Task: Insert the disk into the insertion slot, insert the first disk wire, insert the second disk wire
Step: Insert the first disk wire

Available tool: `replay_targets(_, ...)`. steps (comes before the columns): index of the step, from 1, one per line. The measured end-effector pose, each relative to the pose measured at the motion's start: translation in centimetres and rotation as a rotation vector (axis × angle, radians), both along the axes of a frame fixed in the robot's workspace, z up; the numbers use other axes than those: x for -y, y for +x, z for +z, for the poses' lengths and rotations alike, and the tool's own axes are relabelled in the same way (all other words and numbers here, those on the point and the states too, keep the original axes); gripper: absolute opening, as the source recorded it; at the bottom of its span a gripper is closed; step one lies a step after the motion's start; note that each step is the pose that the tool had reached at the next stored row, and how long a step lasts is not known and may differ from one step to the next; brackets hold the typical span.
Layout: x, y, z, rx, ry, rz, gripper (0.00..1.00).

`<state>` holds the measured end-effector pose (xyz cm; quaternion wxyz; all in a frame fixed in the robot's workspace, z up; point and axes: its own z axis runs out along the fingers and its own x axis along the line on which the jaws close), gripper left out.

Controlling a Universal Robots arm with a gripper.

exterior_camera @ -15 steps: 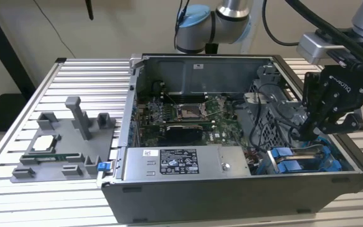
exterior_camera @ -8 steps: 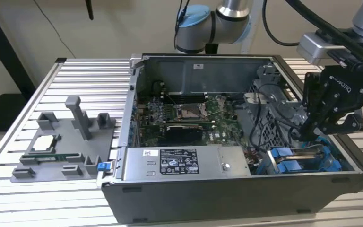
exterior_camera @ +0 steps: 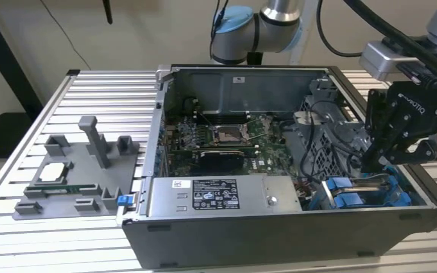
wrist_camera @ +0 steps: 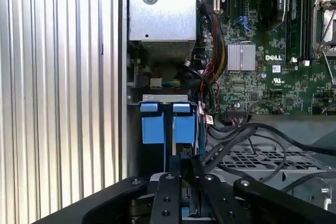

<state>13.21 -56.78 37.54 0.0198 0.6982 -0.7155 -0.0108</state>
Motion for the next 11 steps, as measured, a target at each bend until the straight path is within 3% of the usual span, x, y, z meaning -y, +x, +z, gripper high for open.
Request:
replay_targets(5,0.94,0.0,-0.1,-0.0095,0.0001,0.0,0.0)
replay_targets(11,1.03,0.0,-0.11,-0.0101,0.0001,0.0,0.0)
